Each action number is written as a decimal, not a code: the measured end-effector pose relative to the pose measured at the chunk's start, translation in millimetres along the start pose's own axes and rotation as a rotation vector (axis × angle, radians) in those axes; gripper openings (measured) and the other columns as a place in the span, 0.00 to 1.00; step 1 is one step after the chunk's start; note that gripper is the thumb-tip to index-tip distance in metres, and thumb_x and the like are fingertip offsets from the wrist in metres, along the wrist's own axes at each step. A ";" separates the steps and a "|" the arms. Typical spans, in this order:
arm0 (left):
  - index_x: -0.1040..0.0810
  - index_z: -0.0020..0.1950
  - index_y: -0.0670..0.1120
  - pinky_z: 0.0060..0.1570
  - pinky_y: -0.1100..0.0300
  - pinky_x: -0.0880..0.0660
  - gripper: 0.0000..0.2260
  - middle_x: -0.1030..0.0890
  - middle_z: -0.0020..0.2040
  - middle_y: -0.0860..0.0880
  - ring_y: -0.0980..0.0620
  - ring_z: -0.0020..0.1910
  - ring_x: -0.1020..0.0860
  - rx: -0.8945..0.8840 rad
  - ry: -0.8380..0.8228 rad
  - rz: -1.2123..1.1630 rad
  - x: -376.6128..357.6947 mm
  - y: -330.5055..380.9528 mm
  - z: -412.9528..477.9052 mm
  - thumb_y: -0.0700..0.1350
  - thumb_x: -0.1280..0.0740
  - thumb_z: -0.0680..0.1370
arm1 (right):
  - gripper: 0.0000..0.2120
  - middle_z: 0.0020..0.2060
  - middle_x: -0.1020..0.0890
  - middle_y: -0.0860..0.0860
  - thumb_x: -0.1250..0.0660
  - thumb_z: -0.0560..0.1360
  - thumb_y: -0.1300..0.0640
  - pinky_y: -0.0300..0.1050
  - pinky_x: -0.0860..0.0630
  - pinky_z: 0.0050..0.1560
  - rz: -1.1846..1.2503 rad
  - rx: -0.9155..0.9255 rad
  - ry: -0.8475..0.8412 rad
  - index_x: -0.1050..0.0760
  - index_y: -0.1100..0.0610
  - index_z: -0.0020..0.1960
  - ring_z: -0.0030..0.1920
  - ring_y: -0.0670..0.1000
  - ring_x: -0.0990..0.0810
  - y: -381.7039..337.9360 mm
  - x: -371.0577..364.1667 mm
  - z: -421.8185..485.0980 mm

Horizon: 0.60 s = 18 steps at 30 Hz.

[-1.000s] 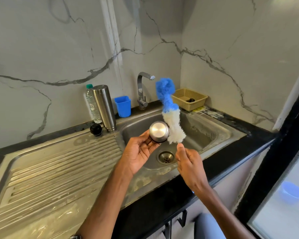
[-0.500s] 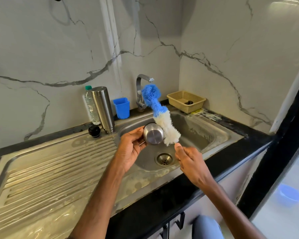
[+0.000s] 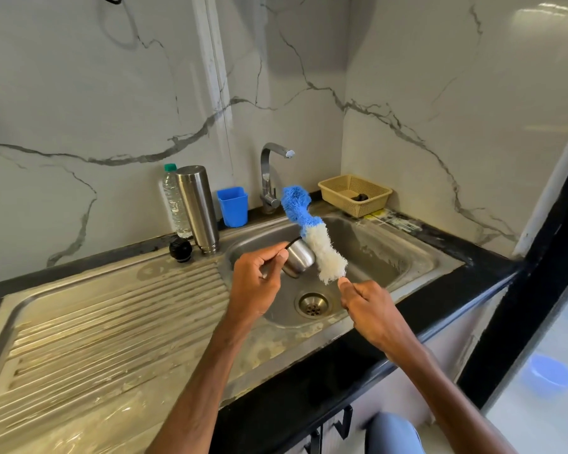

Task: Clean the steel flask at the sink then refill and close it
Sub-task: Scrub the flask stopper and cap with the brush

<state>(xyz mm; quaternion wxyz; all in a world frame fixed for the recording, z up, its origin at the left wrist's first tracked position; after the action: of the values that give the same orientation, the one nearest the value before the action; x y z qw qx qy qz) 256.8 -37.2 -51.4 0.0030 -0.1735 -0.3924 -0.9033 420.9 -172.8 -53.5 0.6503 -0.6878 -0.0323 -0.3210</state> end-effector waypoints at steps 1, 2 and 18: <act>0.17 0.62 0.40 0.58 0.57 0.19 0.13 0.15 0.57 0.51 0.61 0.56 0.17 -0.040 0.007 0.045 -2.5 3.7 -1.5 0.46 0.31 0.81 | 0.24 0.25 0.33 0.49 0.44 0.84 0.46 0.42 0.36 0.30 0.013 -0.011 0.009 0.32 0.56 0.32 0.25 0.48 0.38 -1.7 -1.0 2.5; 0.17 0.62 0.40 0.57 0.62 0.20 0.12 0.16 0.56 0.54 0.66 0.54 0.18 -0.089 0.014 0.090 -5.6 6.7 -3.2 0.43 0.30 0.81 | 0.24 0.25 0.34 0.49 0.44 0.84 0.46 0.43 0.36 0.31 0.026 -0.025 0.014 0.33 0.56 0.33 0.25 0.48 0.39 -4.2 -1.5 5.1; 0.14 0.54 0.43 0.43 0.54 0.17 0.06 0.13 0.43 0.53 0.57 0.41 0.15 0.013 0.139 0.198 -10.3 2.5 -6.2 0.41 0.30 0.81 | 0.24 0.26 0.27 0.49 0.46 0.85 0.46 0.41 0.36 0.25 -0.189 0.044 0.065 0.31 0.57 0.33 0.21 0.45 0.34 -17.1 -42.1 1.3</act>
<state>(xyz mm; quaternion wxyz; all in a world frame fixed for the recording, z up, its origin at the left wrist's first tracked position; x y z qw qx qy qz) 264.9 -44.7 -56.7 0.1206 -0.1483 -0.3782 -0.9058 380.2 -153.3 -58.9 0.6328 -0.6564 -0.0827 -0.4023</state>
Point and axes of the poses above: each hand's wrist, its own z-axis towards the middle knuckle, its own x-axis out of the back of the hand, y = z × x, the point moved 2 cm from there along z, towards the middle knuckle
